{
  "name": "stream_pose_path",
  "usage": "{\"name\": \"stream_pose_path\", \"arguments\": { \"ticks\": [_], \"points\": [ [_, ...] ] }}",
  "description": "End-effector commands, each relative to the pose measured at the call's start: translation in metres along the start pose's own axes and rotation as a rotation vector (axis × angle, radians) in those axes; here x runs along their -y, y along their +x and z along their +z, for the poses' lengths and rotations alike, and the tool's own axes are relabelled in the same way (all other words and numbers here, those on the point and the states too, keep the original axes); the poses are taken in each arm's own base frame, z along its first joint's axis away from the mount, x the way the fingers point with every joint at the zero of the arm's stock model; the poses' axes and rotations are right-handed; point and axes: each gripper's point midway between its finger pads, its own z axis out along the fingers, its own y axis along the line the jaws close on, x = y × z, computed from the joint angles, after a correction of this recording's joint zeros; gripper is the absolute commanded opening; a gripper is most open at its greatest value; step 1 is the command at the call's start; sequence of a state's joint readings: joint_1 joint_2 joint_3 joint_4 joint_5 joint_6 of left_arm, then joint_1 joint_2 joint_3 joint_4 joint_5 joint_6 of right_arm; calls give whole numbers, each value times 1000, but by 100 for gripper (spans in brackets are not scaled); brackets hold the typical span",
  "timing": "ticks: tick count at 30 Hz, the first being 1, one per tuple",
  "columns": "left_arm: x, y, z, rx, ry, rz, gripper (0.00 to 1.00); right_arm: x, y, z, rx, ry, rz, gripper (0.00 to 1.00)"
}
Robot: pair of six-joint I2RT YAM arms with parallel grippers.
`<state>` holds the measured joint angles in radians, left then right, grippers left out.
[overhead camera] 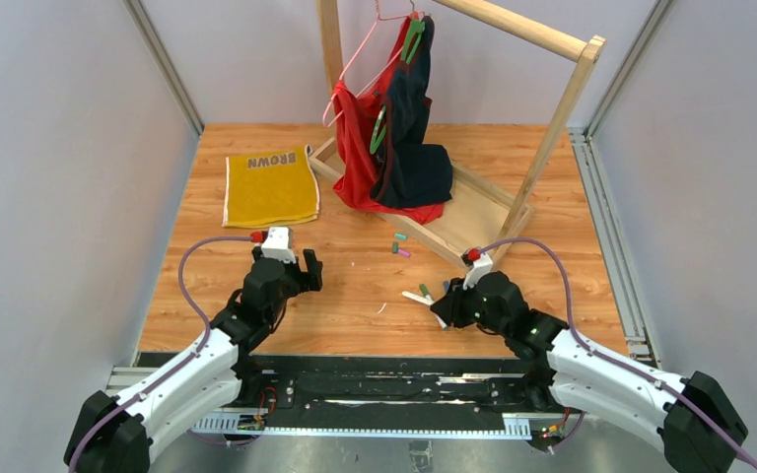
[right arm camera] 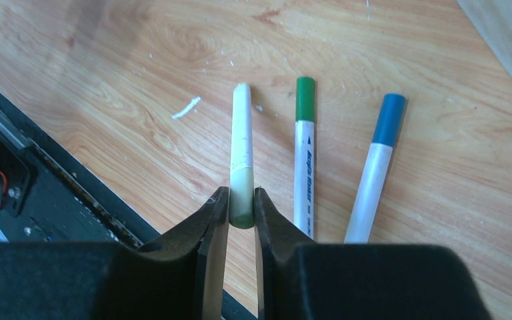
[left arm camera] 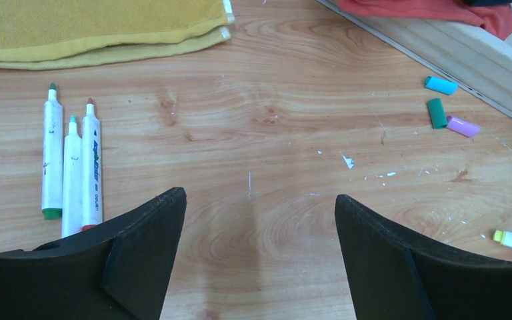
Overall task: Insert the pens into the pen caps
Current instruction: Place the pen at the center of the board, then pick up the pen from the center of the board.
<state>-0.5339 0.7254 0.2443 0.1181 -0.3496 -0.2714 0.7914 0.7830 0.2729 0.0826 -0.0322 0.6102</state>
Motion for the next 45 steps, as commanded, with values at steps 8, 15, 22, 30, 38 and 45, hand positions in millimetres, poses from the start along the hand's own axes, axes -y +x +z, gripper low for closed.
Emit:
{"name": "stream_pose_path", "arguments": {
  "ticks": [8, 15, 22, 30, 38, 45],
  "points": [
    [-6, 2, 4, 2, -33, -4, 86, 12, 16, 1, -12, 6, -34, 33],
    [-16, 1, 1, 14, -90, -33, 84, 8, -6, -3, 3, 22, -126, 40],
    [-52, 16, 13, -89, -194, -182, 74, 10, -27, -2, -107, 15, -156, 48],
    [-83, 10, 22, -147, -335, -262, 64, 9, -43, 2, -126, -34, -174, 47],
    [-106, -24, 10, -99, -457, -220, 65, 11, -44, -3, -101, -76, -202, 47],
    [-129, -14, 13, -188, -532, -235, 61, 12, -41, -1, -102, -114, -173, 45]
  ]
}}
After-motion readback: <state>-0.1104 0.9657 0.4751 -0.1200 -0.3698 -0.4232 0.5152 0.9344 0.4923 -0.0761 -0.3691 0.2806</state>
